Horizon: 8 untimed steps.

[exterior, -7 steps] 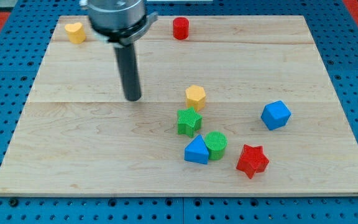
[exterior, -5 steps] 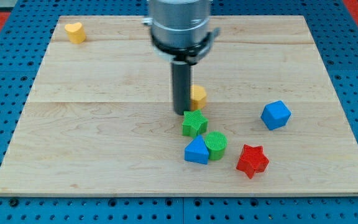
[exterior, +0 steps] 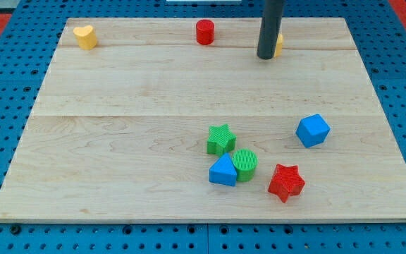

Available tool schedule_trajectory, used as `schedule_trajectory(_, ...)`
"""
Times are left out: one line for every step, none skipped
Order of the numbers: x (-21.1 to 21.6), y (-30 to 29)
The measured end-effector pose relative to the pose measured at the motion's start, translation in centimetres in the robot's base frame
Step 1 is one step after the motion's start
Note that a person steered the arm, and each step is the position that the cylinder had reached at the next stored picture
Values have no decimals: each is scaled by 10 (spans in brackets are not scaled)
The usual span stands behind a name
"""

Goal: Make the yellow hexagon to the right of red circle

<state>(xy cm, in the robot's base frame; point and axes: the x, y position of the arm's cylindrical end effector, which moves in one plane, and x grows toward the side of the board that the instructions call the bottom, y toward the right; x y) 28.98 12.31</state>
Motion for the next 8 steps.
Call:
schedule_trajectory(-21,31)
schedule_trajectory(-27,38)
schedule_trajectory(-27,34)
schedule_trajectory(-27,34)
schedule_trajectory(-7,33)
schedule_trajectory(35,32)
schedule_trajectory(73,82)
schedule_trajectory(122,125)
